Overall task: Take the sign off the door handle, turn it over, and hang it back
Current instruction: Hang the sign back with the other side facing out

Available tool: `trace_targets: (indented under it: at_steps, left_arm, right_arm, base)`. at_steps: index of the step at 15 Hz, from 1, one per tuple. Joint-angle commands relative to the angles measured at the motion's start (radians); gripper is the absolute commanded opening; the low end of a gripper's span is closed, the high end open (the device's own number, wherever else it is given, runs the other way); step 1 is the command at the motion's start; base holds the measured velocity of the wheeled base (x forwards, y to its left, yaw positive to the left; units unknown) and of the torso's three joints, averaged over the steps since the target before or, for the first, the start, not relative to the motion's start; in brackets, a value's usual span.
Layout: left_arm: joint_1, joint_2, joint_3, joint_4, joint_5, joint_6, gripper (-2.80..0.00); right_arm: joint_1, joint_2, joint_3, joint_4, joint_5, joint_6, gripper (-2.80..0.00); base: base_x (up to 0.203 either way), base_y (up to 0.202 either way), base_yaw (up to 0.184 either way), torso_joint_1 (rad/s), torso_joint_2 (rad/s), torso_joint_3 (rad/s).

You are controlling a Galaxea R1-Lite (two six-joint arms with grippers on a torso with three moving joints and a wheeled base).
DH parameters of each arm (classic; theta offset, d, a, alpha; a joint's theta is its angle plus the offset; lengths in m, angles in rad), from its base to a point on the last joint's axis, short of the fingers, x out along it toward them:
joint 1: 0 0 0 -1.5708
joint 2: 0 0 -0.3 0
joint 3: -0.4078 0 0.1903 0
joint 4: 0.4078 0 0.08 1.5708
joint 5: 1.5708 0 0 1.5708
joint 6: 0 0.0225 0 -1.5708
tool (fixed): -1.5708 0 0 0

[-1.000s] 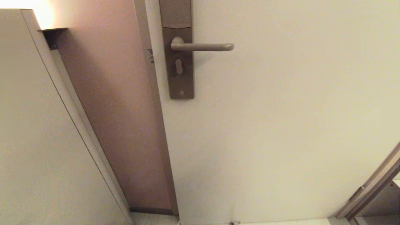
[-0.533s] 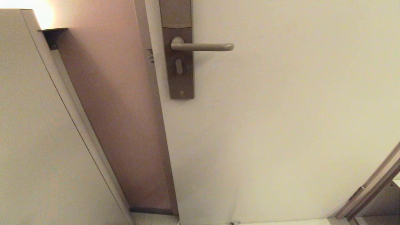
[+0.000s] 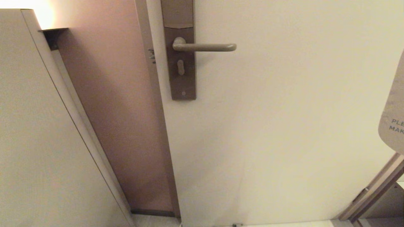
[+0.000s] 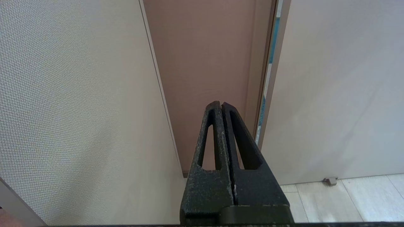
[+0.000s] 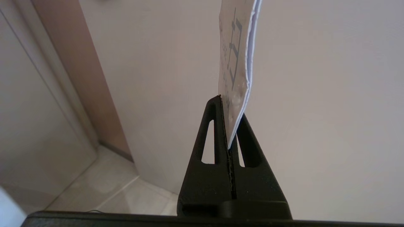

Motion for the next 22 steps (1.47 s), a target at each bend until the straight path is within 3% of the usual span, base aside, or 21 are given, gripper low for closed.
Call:
trace_targets:
  at_steps: [1, 13, 17, 22]
  left_arm:
    - [0.0, 0.001, 0.0, 0.0, 0.0, 0.0, -2.8]
    - [0.0, 0.001, 0.0, 0.0, 0.0, 0.0, -2.8]
    - [0.0, 0.001, 0.0, 0.0, 0.0, 0.0, -2.8]
    - [0.0, 0.001, 0.0, 0.0, 0.0, 0.0, -2.8]
  right_arm:
    - [0.016, 0.143, -0.039, -0.015, 0.005, -0.002, -2.8]
    - [0.277, 0.49, -0.284, -0.069, -0.005, 0.015, -2.8]
    - [0.386, 0.615, -0.414, -0.069, -0.125, 0.07, -2.8]
    - [0.525, 0.702, -0.493, -0.078, -0.261, 0.078, -2.8]
  base:
    - [0.0, 0.0, 0.0, 0.0, 0.0, 0.0]
    - [0.0, 0.0, 0.0, 0.0, 0.0, 0.0]
    - [0.0, 0.0, 0.0, 0.0, 0.0, 0.0]
    - [0.0, 0.0, 0.0, 0.0, 0.0, 0.0]
